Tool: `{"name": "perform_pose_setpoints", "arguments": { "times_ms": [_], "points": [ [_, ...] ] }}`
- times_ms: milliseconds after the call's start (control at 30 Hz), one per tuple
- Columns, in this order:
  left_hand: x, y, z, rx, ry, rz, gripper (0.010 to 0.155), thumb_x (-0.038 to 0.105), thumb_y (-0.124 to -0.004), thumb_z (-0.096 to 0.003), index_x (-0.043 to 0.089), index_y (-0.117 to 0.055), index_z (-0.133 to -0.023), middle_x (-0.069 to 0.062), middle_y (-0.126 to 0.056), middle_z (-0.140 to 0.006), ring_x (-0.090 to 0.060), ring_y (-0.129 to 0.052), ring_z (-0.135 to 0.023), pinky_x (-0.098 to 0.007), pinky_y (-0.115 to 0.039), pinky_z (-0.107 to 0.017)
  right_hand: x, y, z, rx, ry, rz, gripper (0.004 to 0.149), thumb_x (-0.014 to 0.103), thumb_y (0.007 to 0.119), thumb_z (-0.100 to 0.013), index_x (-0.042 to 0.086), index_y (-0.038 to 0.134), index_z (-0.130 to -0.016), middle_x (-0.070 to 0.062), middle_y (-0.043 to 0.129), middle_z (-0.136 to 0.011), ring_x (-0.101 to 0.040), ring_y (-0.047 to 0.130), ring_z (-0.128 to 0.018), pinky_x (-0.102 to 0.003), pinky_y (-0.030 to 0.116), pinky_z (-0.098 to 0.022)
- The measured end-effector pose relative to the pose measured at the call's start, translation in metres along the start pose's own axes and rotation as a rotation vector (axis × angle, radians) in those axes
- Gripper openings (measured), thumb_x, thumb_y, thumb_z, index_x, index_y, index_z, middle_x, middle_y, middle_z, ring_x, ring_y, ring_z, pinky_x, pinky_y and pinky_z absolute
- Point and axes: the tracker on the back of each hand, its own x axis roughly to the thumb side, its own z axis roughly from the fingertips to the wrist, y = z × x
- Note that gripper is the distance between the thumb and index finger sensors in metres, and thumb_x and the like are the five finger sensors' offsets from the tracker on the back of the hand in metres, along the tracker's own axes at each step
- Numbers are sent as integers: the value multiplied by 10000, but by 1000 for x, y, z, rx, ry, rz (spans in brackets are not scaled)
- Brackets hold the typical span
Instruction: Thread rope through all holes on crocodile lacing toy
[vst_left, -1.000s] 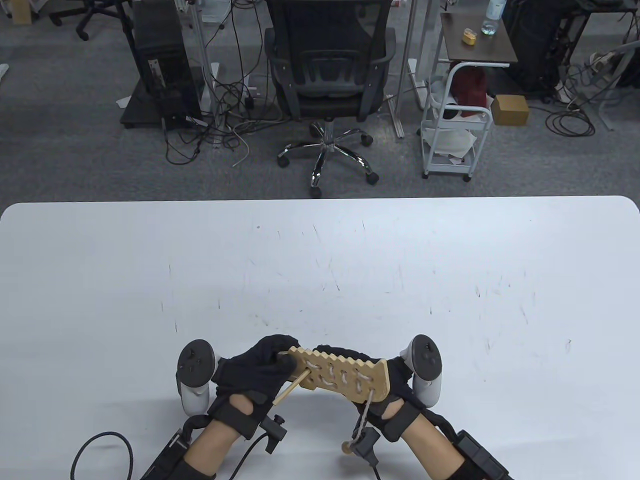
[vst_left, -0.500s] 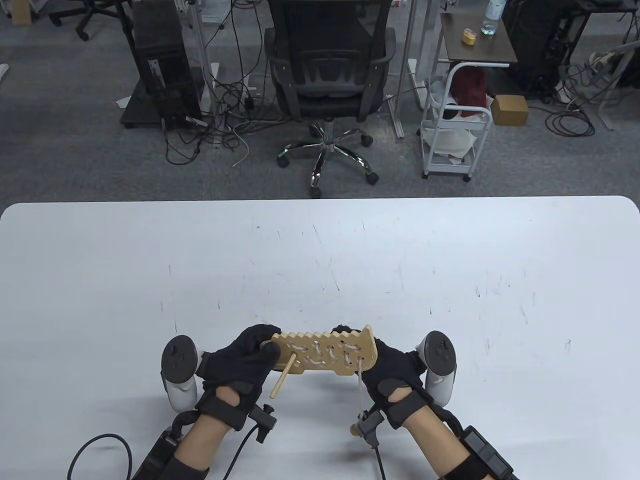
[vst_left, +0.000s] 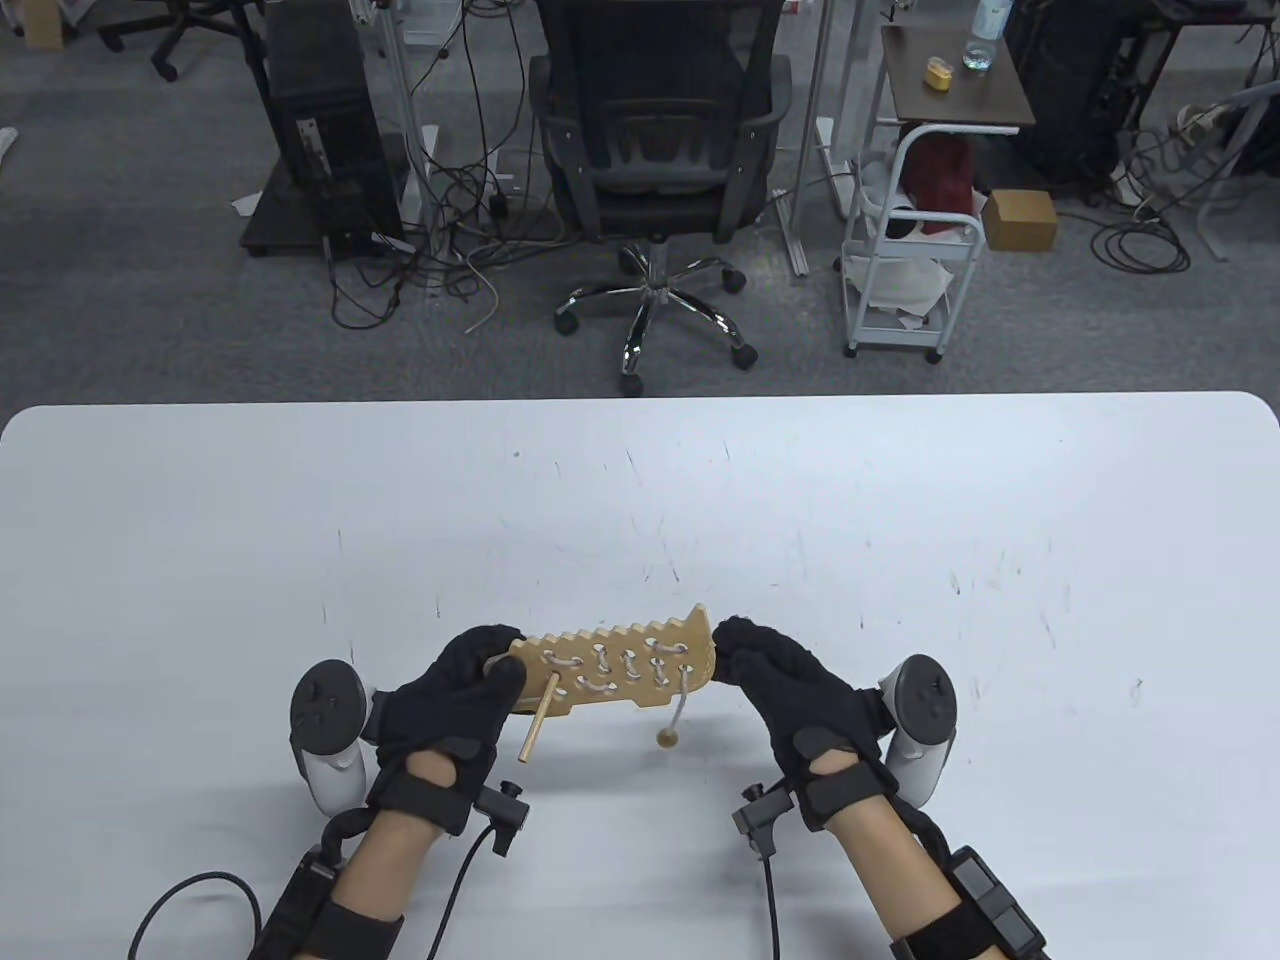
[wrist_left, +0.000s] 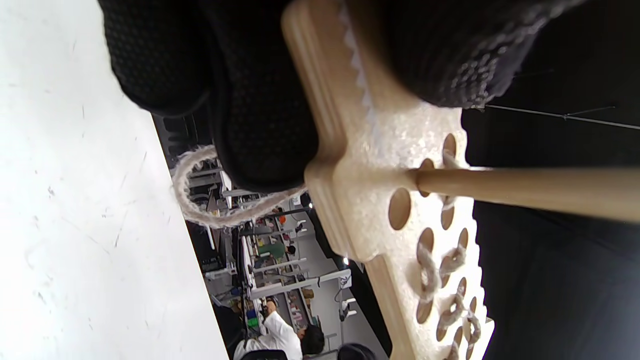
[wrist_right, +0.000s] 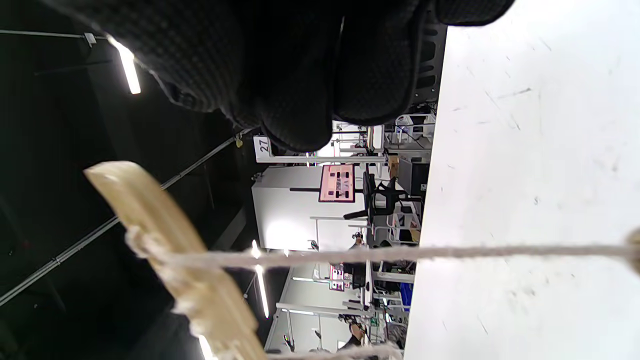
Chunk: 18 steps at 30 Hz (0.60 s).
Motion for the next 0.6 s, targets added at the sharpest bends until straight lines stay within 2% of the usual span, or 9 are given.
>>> {"name": "perform_pose_setpoints", "arguments": {
  "times_ms": [233,333,600],
  "points": [
    [-1,8,1,79,8,-52,513,491,-855,-372,279,-812,-836,59,-1029,-707,-180,-1109,-496,-423,-864,-519,6,3,0,34,-23,49,361,404,851,-473,221,903,-781,-39,969,-660,-335,871,-651,-627,528,-633],
    [-2,9,2,101,18,-55,515,493,-857,-374,276,-810,-839,57,-1026,-708,-185,-1106,-493,-423,-862,-515,7,11,2,92,-28,88,355,426,851,-474,223,921,-757,-39,977,-647,-337,879,-642,-631,534,-627],
    [-2,7,4,127,15,-80,515,492,-859,-374,272,-810,-837,54,-1025,-704,-180,-1103,-486,-421,-861,-507,0,46,14,256,-12,153,439,482,834,-472,190,948,-779,-145,991,-778,-410,870,-721,-655,528,-623]
  ]
}}
